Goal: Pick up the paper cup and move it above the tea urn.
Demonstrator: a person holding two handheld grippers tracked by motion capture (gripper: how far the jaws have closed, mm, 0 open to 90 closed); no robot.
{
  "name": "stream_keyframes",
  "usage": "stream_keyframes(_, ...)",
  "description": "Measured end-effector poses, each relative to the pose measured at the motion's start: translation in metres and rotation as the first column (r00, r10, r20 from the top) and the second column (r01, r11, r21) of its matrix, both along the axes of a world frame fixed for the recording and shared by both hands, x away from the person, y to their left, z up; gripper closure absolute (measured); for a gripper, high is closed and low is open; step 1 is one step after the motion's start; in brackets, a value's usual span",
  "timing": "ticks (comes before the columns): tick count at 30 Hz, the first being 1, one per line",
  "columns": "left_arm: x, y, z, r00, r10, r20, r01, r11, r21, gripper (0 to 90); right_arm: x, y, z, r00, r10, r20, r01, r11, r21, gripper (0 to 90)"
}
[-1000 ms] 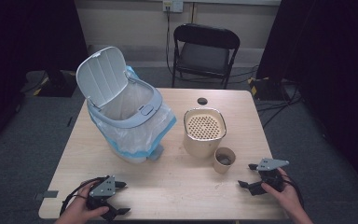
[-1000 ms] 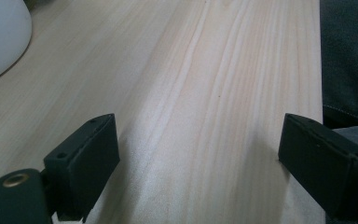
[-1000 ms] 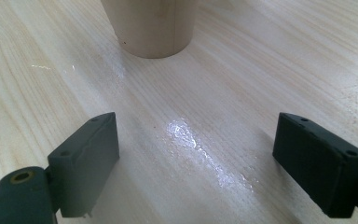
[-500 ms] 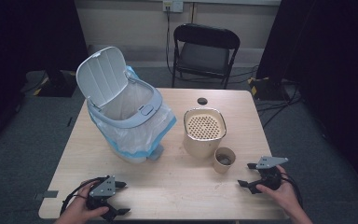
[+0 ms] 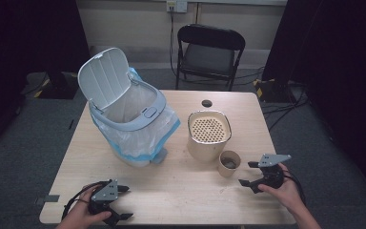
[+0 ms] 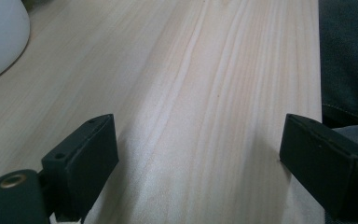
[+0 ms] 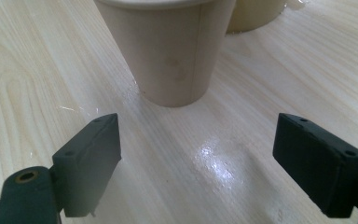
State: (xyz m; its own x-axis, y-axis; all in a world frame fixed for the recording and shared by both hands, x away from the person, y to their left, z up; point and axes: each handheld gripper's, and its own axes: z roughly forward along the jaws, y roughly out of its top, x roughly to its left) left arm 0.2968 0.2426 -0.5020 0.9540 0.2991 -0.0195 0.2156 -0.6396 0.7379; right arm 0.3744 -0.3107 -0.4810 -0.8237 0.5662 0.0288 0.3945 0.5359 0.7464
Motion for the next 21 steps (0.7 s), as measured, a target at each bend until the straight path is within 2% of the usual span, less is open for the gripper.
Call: stream_keyframes(21, 0.000, 0.000, 0.000, 1.0000, 0.003, -0.001, -0.003, 1.0000, -0.001, 10.8, 0.005, 0.019, 0.005, 0.9988, 0.048, 0.002, -0.048, 0.999, 0.025, 14.8)
